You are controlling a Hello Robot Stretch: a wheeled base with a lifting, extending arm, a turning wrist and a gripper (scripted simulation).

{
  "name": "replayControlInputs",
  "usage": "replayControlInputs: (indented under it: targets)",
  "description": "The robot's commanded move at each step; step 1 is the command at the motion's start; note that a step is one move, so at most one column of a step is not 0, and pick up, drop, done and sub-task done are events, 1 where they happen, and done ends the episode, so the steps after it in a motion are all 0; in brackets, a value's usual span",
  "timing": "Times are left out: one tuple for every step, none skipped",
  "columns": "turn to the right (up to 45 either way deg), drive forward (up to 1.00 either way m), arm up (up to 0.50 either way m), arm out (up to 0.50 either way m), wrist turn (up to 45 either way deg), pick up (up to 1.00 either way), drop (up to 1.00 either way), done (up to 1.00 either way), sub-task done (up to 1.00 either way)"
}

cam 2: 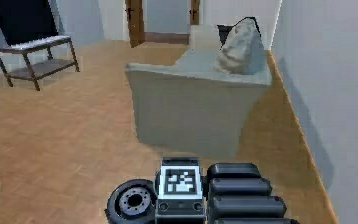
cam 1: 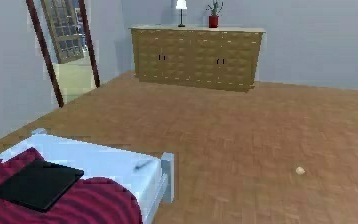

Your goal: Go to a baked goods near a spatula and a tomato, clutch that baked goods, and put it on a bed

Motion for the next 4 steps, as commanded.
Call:
replayControlInputs:
  targets:
    - [33.0,0.00,0.00,0.00,0.0,0.00,0.00,0.00,0.00]
    - [0.0,0.05,0.00,0.00,0.0,0.00,0.00,0.00,0.00]
    - [-30.0,0.00,0.00,0.00,0.0,0.00,0.00,0.00,0.00]
    - [0.0,0.20,0.00,0.00,0.0,0.00,0.00,0.00,0.00]
